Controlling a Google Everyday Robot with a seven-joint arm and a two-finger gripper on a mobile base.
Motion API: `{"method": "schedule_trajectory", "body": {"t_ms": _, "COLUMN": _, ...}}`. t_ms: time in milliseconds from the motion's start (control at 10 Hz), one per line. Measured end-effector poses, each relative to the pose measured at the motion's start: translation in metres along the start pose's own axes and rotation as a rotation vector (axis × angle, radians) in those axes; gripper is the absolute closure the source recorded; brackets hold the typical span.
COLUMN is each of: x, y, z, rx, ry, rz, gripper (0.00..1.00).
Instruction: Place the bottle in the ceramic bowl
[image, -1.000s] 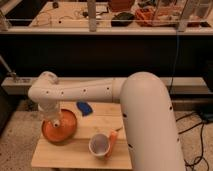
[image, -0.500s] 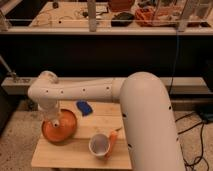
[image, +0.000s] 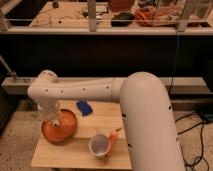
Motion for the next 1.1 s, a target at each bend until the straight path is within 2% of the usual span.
{"method": "schedule_trajectory", "body": {"t_ms": 400, "x": -0.0018, "y": -0.001, "z": -0.0006, "rx": 0.003, "ry": -0.012, "rz": -0.006, "gripper": 0.76}}
{"method": "schedule_trajectory", "body": {"t_ms": 600, "x": -0.0025, "y": -0.0014, "z": -0.001, "rx": 0.004, "ry": -0.016, "rz": -0.007, "gripper": 0.82}}
{"method": "schedule_trajectory", "body": {"t_ms": 1100, "x": -0.0047, "y": 0.0, "z": -0.0022, "rx": 0.009, "ry": -0.029, "rz": -0.008, "gripper": 0.82}}
